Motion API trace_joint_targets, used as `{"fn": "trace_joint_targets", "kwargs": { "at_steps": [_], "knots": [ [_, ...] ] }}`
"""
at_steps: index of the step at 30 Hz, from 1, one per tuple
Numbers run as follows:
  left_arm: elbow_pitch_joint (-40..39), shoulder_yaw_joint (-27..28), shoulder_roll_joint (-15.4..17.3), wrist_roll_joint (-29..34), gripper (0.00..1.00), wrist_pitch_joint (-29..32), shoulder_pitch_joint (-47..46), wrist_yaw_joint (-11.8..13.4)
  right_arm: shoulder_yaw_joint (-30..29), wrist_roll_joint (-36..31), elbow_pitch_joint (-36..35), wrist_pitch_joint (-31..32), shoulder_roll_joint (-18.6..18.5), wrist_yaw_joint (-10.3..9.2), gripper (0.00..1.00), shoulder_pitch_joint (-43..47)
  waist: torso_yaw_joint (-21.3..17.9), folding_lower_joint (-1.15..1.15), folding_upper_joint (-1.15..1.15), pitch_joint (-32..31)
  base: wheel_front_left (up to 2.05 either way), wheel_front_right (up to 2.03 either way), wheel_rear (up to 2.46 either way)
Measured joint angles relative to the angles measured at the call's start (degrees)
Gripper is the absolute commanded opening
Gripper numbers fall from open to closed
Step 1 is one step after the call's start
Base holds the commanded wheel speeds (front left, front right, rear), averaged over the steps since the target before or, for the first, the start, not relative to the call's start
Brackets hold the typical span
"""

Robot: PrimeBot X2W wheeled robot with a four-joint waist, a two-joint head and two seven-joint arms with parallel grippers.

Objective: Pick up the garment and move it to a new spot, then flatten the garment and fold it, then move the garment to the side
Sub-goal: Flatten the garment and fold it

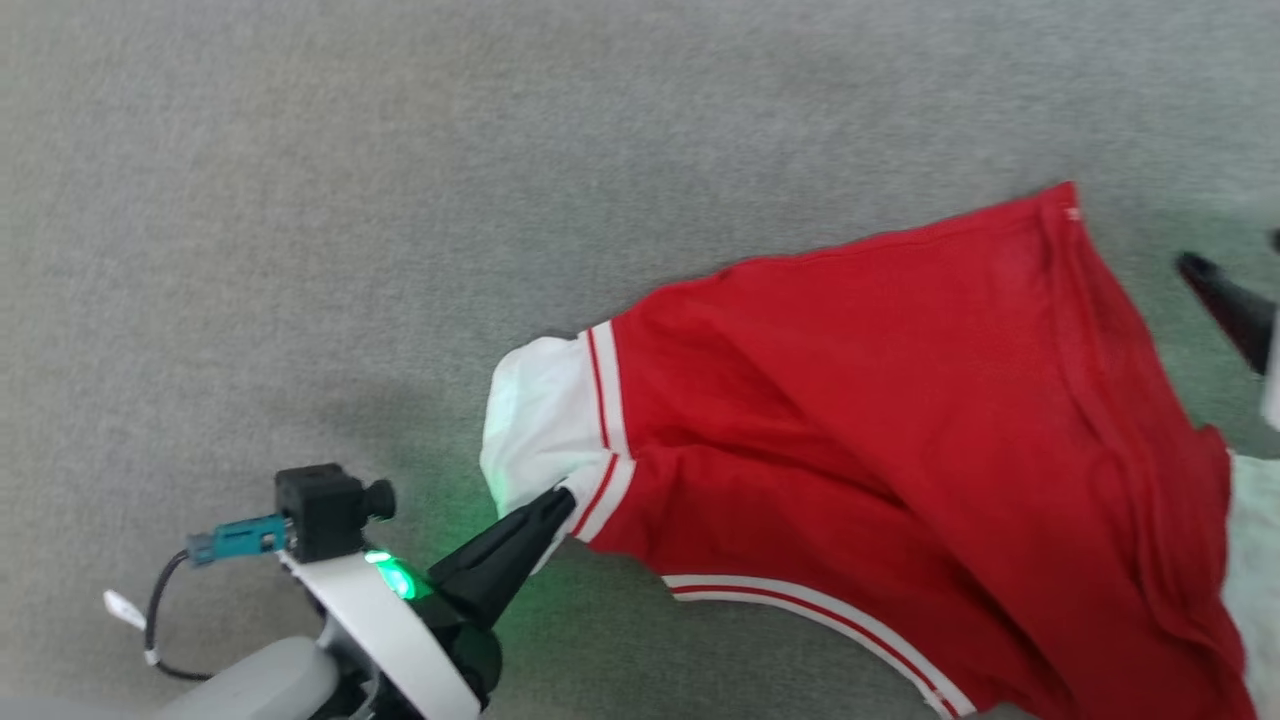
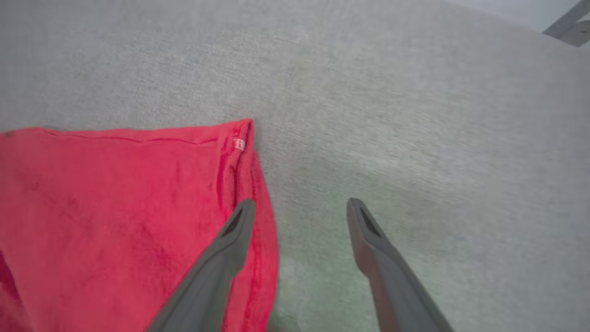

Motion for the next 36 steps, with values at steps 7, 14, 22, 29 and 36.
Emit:
{"fn": "trace_joint_targets", "kwargs": {
  "at_steps": [7, 14, 22, 29, 36],
  "knots": [
    [0.71, -3.14, -2.16, -0.49, 0.00, 0.00, -3.87, 0.00, 9.32, -2.90, 13.24, -2.78, 0.76, 0.00, 1.00, -8.47, 3.77, 0.00, 0.00, 3.07, 0.00, 0.00, 0.00],
    [1.97, -3.80, -3.93, -0.93, 0.00, -0.01, -4.77, 0.00, 14.25, -1.88, 17.00, -0.79, -1.71, -0.01, 0.34, -11.54, 6.00, 0.00, 0.00, 4.57, 0.00, 0.00, 0.00],
    [5.09, -2.13, -4.30, -0.81, 0.00, 0.00, -7.64, 0.00, 14.08, -0.26, 19.52, -5.06, -0.79, 0.08, 0.00, -12.53, 5.37, 0.00, 0.00, 2.66, 0.00, 0.00, 0.00],
    [8.81, -1.09, -2.55, -1.25, 0.00, 0.11, -17.58, -0.01, 9.71, -2.49, 23.04, -15.07, 1.42, 0.05, 0.00, -20.67, 2.83, 0.00, 0.00, 1.52, 0.00, 0.00, 0.00],
    [17.18, 2.81, -0.76, -5.68, 0.00, 2.02, -36.19, -0.01, 4.97, -8.23, 30.11, -23.01, 4.20, 0.05, 0.00, -36.10, -0.71, 0.00, 0.00, 3.71, 0.00, 0.00, 0.00]
  ]
}}
